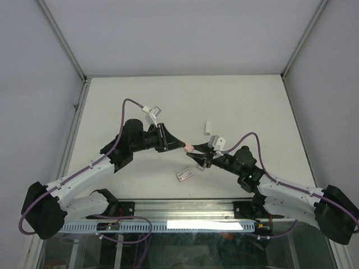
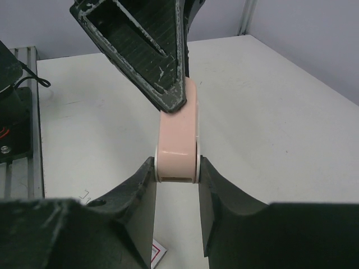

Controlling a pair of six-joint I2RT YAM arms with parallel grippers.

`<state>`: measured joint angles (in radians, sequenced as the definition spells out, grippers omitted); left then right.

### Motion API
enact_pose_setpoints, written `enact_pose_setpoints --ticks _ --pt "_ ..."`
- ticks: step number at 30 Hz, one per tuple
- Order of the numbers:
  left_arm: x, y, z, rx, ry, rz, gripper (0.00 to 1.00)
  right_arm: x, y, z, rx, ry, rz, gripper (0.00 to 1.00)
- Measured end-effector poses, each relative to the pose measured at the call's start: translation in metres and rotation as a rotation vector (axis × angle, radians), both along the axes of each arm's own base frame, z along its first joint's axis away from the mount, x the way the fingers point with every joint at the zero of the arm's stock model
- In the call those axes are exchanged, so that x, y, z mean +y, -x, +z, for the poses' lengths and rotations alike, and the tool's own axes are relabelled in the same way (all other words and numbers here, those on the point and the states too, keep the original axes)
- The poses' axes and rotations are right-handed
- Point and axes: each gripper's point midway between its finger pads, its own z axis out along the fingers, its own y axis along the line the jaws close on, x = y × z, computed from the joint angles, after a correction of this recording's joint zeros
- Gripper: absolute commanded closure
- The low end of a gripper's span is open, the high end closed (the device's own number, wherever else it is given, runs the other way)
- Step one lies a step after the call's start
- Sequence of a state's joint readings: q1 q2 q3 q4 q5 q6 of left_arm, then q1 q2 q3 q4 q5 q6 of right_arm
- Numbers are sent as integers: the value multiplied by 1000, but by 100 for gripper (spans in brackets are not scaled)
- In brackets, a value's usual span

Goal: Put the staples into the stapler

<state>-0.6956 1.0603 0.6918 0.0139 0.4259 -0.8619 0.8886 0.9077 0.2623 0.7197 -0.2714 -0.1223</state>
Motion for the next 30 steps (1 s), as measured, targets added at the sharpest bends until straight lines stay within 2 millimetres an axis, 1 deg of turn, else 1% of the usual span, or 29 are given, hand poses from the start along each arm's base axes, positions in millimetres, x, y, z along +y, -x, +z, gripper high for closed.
enact_pose_setpoints --ticks 6,7,8,9,10,11,17,20,22,23,25,27,28,30 --pt "-1 -2 5 8 27 10 100 0 -1 1 -6 -7 -2 100" --pt "-1 -2 5 8 27 10 88 0 -1 2 -7 -9 -3 100" --pt "-2 -2 5 7 28 9 62 0 -1 2 -7 -10 -3 100" --pt "-2 -2 5 7 28 9 26 0 -1 2 -8 -11 -4 100" --pt "-2 -3 5 5 27 9 9 0 -1 2 -7 -12 -4 100" --pt "-2 -2 4 0 26 4 2 0 -1 2 -6 -13 -5 100" --pt "-1 -1 1 -22 -1 1 1 -1 -2 2 4 -17 -11 100" --pt "9 -8 3 -71 -44 48 1 -4 -7 1 25 -21 -50 100" --pt "22 -17 13 -120 -75 100 1 -9 -11 -2 54 -17 -89 100" --pt "31 -24 20 -151 -91 133 1 -11 -14 -6 75 -3 -111 100" --pt "54 -44 38 -216 -133 225 1 -14 -19 -14 117 33 -144 100" --pt "82 -67 58 -284 -180 332 1 -24 -39 -19 188 54 -268 100" --pt "96 -78 66 -315 -202 386 1 -32 -52 -21 223 58 -348 100" --pt "122 -94 74 -348 -242 473 1 -52 -77 -25 283 59 -497 100"
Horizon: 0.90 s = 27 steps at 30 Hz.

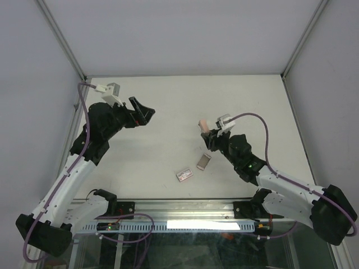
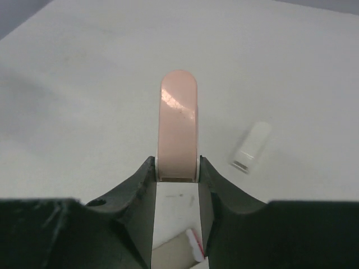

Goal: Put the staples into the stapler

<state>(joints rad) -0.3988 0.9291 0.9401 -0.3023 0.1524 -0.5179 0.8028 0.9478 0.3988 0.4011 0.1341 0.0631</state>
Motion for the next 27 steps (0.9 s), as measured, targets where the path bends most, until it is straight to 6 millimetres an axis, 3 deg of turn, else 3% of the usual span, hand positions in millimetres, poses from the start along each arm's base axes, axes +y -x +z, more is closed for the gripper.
enact_pose_setpoints --ticks 2,5,9,15,27 --pt "20 -9 -4 -1 -23 76 1 -27 -24 -7 51 0 -165 100" --pt "31 -12 -22 17 -42 129 1 -66 -51 -26 123 16 -371 100" --pt "39 -11 -53 67 -68 171 1 -96 -72 -59 219 75 -522 100" --pt "54 -15 -80 89 -99 257 1 -104 -97 -87 297 125 -597 100" --pt "70 -25 -94 61 -116 360 1 -90 -113 -129 373 169 -577 100"
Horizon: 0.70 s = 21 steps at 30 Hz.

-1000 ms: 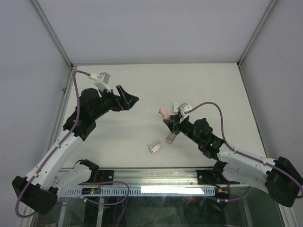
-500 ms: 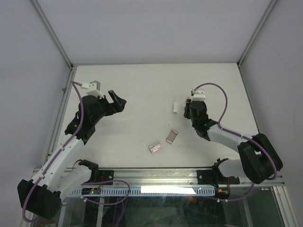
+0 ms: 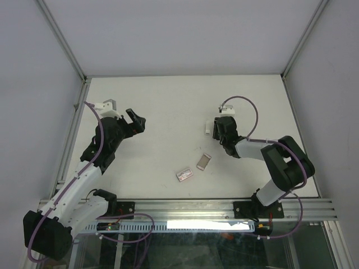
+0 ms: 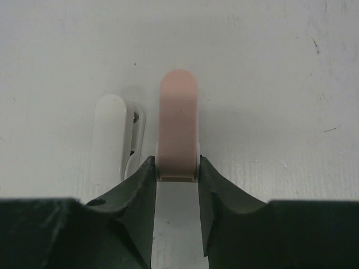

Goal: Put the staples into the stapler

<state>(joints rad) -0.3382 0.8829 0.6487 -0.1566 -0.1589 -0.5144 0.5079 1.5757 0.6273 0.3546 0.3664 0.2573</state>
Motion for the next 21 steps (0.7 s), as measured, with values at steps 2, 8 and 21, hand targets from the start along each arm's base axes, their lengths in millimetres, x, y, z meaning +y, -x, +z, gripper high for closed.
enact_pose_setpoints --ticks 2,8,21 --pt "1 -1 -1 -3 -2 8 1 1 0 -6 15 4 6 100" --pt "10 -6 -7 -5 -18 52 1 8 0 -14 46 -17 17 55" --pt "49 -20 -56 58 -41 169 1 16 5 12 10 -116 40 9"
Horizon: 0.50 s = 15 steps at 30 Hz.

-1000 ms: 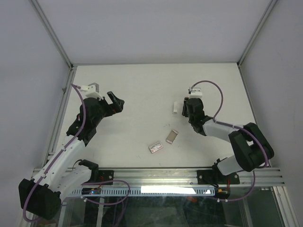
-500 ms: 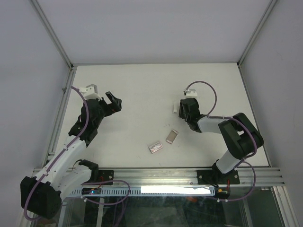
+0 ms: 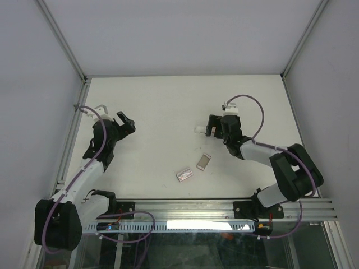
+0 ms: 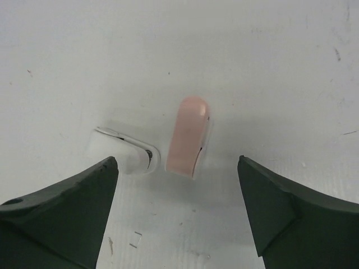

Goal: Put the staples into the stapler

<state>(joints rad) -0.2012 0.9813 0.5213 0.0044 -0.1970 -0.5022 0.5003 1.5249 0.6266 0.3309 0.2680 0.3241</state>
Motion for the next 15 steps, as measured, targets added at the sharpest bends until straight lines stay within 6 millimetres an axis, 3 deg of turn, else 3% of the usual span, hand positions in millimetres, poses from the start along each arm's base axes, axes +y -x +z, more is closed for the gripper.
enact_pose_setpoints --ticks 5,9,11,13,15 --pt "58 -7 -10 -16 19 139 1 -22 -1 46 -86 -52 -19 6" --pt "101 -3 -14 -64 -3 257 1 -76 -5 96 -219 -101 -123 6" --pt "107 4 -21 -88 -29 276 1 -108 1 113 -288 -111 -196 6" --pt "111 14 -34 -96 -71 285 1 -137 12 119 -353 -107 -273 6" --pt "115 19 -45 -97 -108 295 1 -156 26 108 -389 -79 -338 6"
